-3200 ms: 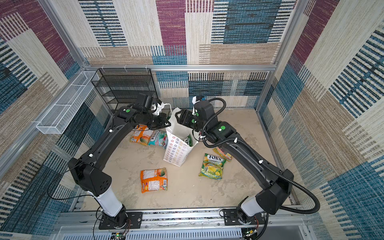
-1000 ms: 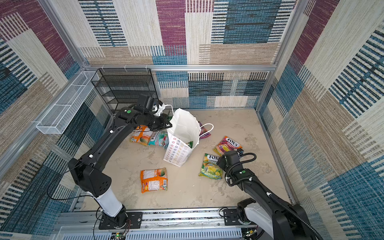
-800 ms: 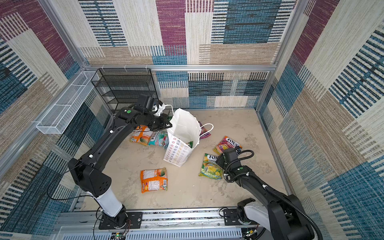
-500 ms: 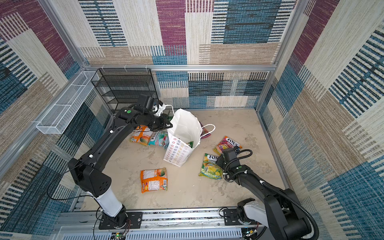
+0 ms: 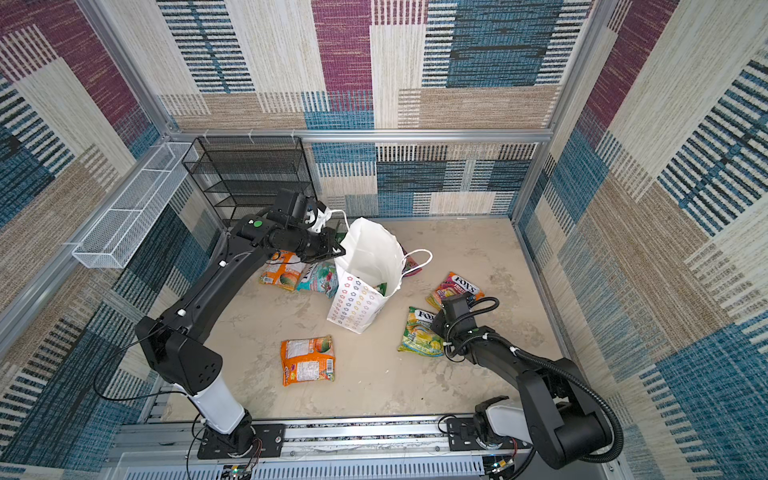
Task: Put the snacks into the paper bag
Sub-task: 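Grasp the second green Spring Tea packet with the right gripper, then lift the green packet with the right gripper toward the bag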
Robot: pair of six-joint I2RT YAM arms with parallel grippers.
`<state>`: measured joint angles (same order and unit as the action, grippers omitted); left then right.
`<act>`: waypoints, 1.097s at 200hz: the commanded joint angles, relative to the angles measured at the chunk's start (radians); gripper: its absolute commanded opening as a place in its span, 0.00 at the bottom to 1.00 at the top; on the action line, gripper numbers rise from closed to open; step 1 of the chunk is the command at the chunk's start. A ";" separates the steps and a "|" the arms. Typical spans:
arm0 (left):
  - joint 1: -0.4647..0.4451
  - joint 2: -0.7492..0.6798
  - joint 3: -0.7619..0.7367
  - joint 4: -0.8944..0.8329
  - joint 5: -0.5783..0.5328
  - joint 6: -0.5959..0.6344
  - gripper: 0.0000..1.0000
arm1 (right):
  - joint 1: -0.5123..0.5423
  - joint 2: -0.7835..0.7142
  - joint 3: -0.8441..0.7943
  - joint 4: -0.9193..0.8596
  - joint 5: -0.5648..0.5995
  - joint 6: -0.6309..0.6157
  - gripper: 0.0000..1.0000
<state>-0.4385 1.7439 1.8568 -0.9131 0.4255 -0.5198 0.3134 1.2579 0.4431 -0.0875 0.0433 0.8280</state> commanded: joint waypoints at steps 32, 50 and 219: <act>0.000 -0.003 -0.002 0.041 0.046 -0.007 0.00 | 0.000 -0.169 -0.002 -0.068 -0.004 0.014 0.08; 0.000 -0.006 -0.003 0.045 0.053 -0.009 0.00 | 0.001 -0.267 -0.004 -0.094 0.008 0.022 0.05; -0.010 0.002 -0.019 0.058 0.062 -0.021 0.00 | 0.000 -0.501 0.448 -0.319 0.100 -0.072 0.00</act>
<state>-0.4492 1.7466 1.8416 -0.8761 0.4751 -0.5240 0.3138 0.7536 0.7948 -0.3969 0.0883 0.8055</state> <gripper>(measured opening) 0.065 0.094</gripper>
